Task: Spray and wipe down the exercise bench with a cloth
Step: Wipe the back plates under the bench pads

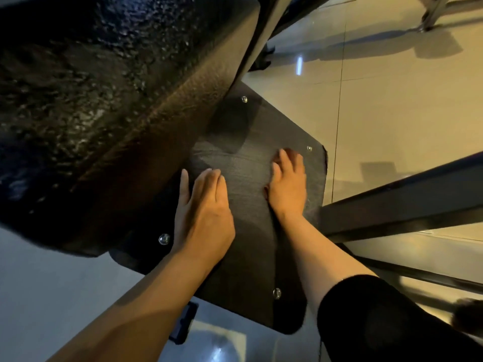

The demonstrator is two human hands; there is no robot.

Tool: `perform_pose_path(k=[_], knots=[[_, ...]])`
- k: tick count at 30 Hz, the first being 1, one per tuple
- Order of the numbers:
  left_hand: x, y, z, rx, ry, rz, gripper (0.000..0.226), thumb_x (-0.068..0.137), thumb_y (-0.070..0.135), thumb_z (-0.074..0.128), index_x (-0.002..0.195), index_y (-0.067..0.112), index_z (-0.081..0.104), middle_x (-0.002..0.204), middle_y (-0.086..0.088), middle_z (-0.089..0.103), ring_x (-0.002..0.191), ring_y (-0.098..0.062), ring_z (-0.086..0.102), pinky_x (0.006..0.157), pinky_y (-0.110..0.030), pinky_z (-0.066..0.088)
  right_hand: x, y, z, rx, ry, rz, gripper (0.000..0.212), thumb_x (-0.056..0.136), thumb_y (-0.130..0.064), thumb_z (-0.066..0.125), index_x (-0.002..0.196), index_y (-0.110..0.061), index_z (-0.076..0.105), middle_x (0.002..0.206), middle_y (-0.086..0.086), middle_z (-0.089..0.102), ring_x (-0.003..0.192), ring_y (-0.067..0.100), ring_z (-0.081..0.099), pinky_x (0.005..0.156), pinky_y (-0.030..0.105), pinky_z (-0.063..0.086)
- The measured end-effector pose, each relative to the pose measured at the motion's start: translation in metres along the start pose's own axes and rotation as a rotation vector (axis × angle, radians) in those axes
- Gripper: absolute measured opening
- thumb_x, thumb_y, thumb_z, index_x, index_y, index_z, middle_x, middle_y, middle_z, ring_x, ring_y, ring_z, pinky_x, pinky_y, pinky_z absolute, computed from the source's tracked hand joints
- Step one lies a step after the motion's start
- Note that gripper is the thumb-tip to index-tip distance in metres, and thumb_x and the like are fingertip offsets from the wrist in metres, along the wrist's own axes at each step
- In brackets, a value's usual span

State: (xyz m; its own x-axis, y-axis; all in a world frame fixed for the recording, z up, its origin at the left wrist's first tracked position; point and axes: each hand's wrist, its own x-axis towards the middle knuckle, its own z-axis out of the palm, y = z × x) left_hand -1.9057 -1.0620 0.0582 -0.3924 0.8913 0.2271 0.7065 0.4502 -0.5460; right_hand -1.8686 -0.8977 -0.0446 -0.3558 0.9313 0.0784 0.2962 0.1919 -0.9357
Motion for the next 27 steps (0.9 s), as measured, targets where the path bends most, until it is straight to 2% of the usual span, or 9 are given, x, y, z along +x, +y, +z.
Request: perform_pose_path(k=[2,6,8,11,14,19,23,25,27], knots=[[0.001,0.003,-0.002,-0.005,0.001,0.014,0.065,0.070,0.034,0.057,0.123,-0.002,0.061,0.124,-0.017,0.062,0.120,-0.029,0.056,0.109,-0.054,0.031,0.003,0.026,-0.014,0.002,0.045,0.206,0.046,0.104,-0.036,0.035,0.149,-0.028,0.037,0.161,0.004,0.018,0.145,0.026,0.024,0.118,0.044,0.024],[0.015,-0.013,0.007,-0.060,-0.034,-0.047,0.065,0.073,0.034,0.063,0.127,-0.002,0.058,0.129,-0.018,0.057,0.125,-0.026,0.038,0.116,-0.044,0.006,0.007,0.000,0.002,-0.147,0.107,0.305,0.047,0.104,-0.031,0.034,0.149,-0.018,0.036,0.159,0.017,0.018,0.144,0.035,0.020,0.119,0.046,0.019],[0.021,-0.016,0.008,-0.114,-0.069,-0.062,0.068,0.084,0.039,0.056,0.140,0.002,0.044,0.143,-0.015,0.043,0.135,-0.023,0.027,0.115,-0.037,-0.008,0.010,-0.040,0.025,-0.179,0.062,0.071,0.047,0.103,-0.032,0.036,0.148,-0.017,0.039,0.159,0.017,0.019,0.145,0.036,0.019,0.119,0.046,0.019],[0.026,-0.015,0.013,-0.189,-0.064,-0.111,0.065,0.081,0.035,0.047,0.136,0.000,0.046,0.138,-0.019,0.047,0.131,-0.031,0.039,0.112,-0.043,0.010,0.015,-0.096,0.050,-0.092,-0.085,-0.374,0.049,0.102,-0.030,0.045,0.148,-0.018,0.039,0.160,0.016,0.016,0.147,0.033,0.015,0.120,0.044,0.018],[0.037,-0.011,0.015,-0.220,-0.012,-0.118,0.068,0.075,0.036,0.056,0.129,-0.004,0.050,0.130,-0.024,0.052,0.124,-0.035,0.044,0.108,-0.045,0.012,0.038,-0.103,0.050,-0.088,-0.235,-0.551,0.049,0.102,-0.031,0.042,0.150,-0.024,0.035,0.161,0.010,0.014,0.149,0.028,0.010,0.120,0.044,0.007],[0.047,0.001,0.020,-0.136,0.007,-0.057,0.075,0.055,0.030,0.083,0.117,-0.007,0.063,0.118,-0.022,0.063,0.113,-0.035,0.060,0.108,-0.044,0.019,0.073,-0.029,0.018,-0.026,-0.092,-0.178,0.045,0.104,-0.031,0.037,0.149,-0.025,0.036,0.161,0.006,0.019,0.148,0.024,0.014,0.121,0.045,0.012],[0.056,-0.002,0.031,-0.172,0.108,-0.056,0.066,0.067,0.029,0.067,0.120,-0.009,0.060,0.121,-0.023,0.061,0.121,-0.030,0.042,0.110,-0.047,0.013,0.082,0.002,-0.003,-0.010,0.004,0.194,0.048,0.105,-0.031,0.033,0.152,-0.022,0.031,0.162,0.008,0.011,0.148,0.028,0.014,0.120,0.041,0.018],[0.061,0.000,0.032,-0.180,0.121,-0.066,0.065,0.070,0.029,0.061,0.122,-0.010,0.058,0.122,-0.024,0.060,0.122,-0.030,0.041,0.111,-0.047,0.012,0.086,-0.019,0.012,-0.060,0.026,0.220,0.050,0.105,-0.031,0.034,0.152,-0.016,0.029,0.161,0.015,0.009,0.148,0.034,0.011,0.120,0.046,0.015],[0.066,0.006,0.032,-0.193,0.116,-0.068,0.064,0.068,0.027,0.062,0.120,-0.010,0.059,0.120,-0.025,0.061,0.119,-0.035,0.052,0.111,-0.052,0.022,0.093,-0.053,0.028,0.000,0.011,0.052,0.051,0.103,-0.030,0.040,0.150,-0.013,0.033,0.159,0.019,0.015,0.146,0.036,0.017,0.119,0.049,0.019]])
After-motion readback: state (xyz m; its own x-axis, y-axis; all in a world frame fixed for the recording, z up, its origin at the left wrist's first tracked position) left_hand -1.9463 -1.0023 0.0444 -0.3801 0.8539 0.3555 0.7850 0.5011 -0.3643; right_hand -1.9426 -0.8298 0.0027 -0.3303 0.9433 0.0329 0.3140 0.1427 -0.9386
